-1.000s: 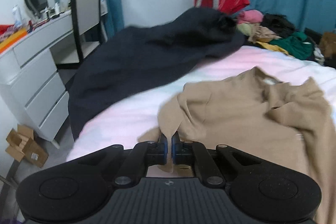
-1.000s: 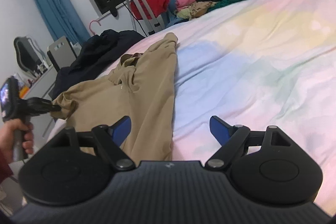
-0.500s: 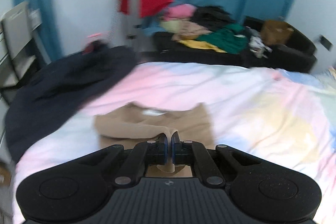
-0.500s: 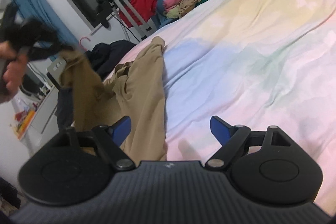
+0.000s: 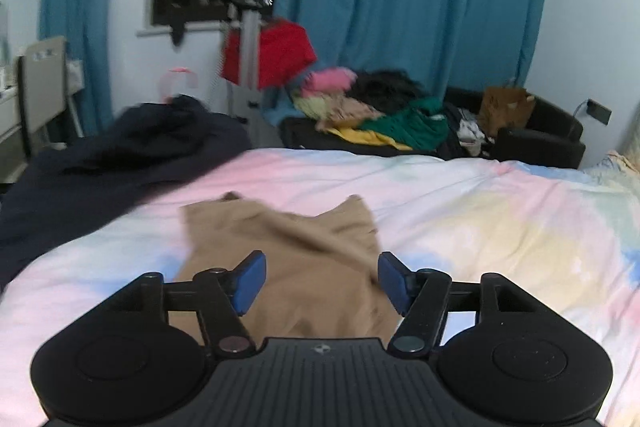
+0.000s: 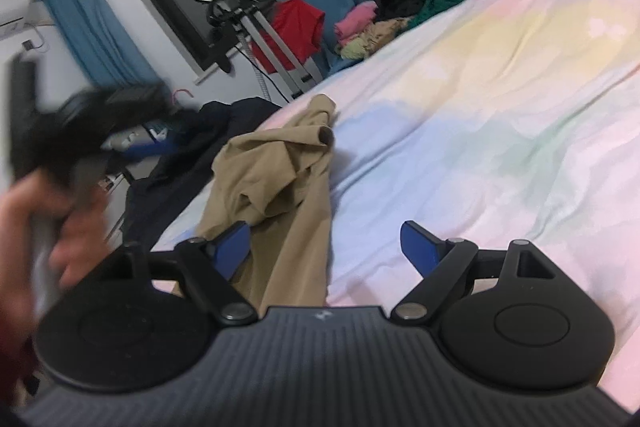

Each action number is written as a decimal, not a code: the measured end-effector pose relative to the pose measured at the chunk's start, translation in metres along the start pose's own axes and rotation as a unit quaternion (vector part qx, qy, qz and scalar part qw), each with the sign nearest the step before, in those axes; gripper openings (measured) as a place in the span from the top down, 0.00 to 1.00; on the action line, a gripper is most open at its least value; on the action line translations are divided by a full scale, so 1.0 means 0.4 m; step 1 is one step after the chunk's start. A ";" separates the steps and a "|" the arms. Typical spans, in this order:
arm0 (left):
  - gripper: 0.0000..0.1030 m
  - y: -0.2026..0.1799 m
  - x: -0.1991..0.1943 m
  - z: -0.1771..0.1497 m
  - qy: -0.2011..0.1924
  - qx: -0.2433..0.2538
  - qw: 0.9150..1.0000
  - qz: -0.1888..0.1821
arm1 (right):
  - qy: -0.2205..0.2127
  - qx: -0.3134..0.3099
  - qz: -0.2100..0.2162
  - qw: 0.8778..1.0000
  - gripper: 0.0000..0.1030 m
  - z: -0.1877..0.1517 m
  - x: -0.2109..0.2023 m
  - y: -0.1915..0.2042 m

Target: Fold clothes

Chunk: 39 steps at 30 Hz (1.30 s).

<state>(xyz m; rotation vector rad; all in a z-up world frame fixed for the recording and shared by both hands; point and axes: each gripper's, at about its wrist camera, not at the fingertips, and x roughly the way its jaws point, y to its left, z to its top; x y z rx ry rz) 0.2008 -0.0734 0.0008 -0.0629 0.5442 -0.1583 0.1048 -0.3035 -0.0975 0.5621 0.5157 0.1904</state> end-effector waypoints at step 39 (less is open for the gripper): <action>0.99 0.302 -0.422 -0.376 0.319 0.061 0.945 -0.019 | 0.022 -0.121 -0.003 0.992 0.19 -0.090 -0.068 0.176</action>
